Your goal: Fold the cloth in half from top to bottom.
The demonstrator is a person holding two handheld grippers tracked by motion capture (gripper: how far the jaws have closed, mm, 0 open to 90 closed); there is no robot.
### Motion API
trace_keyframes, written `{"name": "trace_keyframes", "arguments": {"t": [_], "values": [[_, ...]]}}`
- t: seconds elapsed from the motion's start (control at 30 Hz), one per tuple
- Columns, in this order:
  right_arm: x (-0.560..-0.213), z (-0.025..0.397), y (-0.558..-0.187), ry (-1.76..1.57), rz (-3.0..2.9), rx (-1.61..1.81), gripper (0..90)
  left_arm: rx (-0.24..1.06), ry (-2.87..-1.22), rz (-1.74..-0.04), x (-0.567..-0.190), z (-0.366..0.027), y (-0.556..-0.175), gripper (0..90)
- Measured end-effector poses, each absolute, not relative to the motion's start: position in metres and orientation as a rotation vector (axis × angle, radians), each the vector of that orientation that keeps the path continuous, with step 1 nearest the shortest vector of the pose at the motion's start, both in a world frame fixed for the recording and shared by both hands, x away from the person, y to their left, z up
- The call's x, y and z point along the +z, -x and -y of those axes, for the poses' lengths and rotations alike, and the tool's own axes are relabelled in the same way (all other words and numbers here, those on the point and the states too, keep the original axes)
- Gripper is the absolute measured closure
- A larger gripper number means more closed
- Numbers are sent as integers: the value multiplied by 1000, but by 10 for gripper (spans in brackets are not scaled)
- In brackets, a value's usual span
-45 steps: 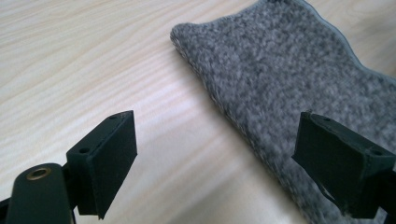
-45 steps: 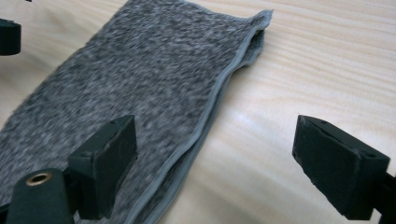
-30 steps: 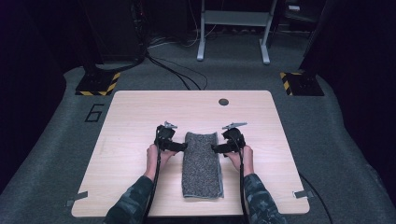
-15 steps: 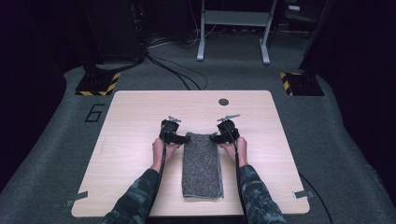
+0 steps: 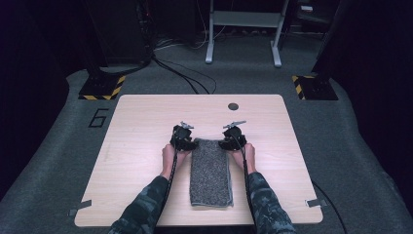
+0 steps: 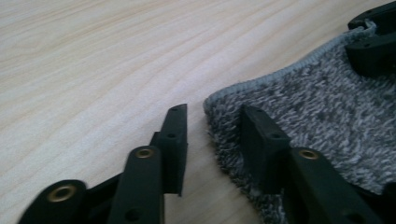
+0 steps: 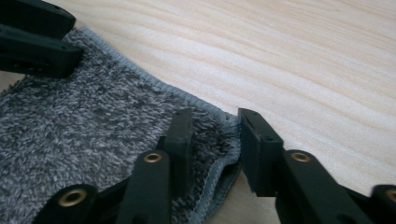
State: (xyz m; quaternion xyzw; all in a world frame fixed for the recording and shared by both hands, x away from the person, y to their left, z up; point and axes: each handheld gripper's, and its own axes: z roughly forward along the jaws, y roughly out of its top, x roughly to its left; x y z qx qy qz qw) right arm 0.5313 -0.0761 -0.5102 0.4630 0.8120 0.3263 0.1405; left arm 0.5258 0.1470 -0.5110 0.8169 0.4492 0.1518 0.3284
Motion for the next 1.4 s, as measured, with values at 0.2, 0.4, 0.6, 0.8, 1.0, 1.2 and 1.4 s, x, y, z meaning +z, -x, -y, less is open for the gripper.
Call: {"name": "trace_keyframes", "arguments": {"t": [0.2,0.4,0.6,0.8,1.0,1.2,1.4], "values": [[-511,73,-528,-1322,-2346,958,782,405,-2147,-1145,-512,-142,-521,812],[-512,71,-525,-1346,-2329,966,815,407,-2139,-1151,-512,-143,-519,852],[-512,71,-524,-1342,-2314,967,828,414,-2129,-1157,-513,-144,-518,859],[-511,69,-524,-1335,-2295,995,834,425,-2118,-1170,-512,-150,-516,862],[-504,65,-524,-1292,-2279,1018,834,457,-2083,-1167,-506,-155,-516,862],[-494,65,-523,-1278,-2250,1042,833,487,-2066,-1144,-497,-156,-516,862],[-482,67,-521,-1209,-2216,1064,832,520,-2028,-1133,-487,-156,-517,862]]}}
